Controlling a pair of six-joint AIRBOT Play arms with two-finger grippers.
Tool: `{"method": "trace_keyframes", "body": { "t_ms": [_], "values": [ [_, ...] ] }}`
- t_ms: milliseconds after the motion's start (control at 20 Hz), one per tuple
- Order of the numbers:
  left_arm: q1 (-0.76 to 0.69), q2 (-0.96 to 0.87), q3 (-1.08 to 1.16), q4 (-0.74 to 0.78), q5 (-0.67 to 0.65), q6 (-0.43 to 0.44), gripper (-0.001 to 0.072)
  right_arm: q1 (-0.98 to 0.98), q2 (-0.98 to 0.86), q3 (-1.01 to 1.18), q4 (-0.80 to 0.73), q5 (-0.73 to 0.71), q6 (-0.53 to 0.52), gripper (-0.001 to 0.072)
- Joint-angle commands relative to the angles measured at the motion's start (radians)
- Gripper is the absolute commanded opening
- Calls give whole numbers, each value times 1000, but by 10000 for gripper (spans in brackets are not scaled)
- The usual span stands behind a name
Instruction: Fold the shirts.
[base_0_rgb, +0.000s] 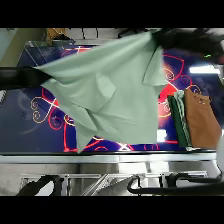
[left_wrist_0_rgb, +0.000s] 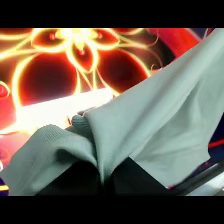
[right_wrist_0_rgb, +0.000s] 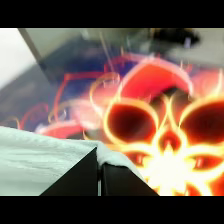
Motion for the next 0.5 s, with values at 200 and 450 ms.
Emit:
{"method": "trace_keyframes", "body": {
  "t_ms": [200,450],
  "values": [
    [29,-711,139,-13,-45,64,591,48,-528,2,64,8,81,322],
    [78,-803,330,-12,-239,2,696,-69,-421,2,0,150,225,321]
  ]
}}
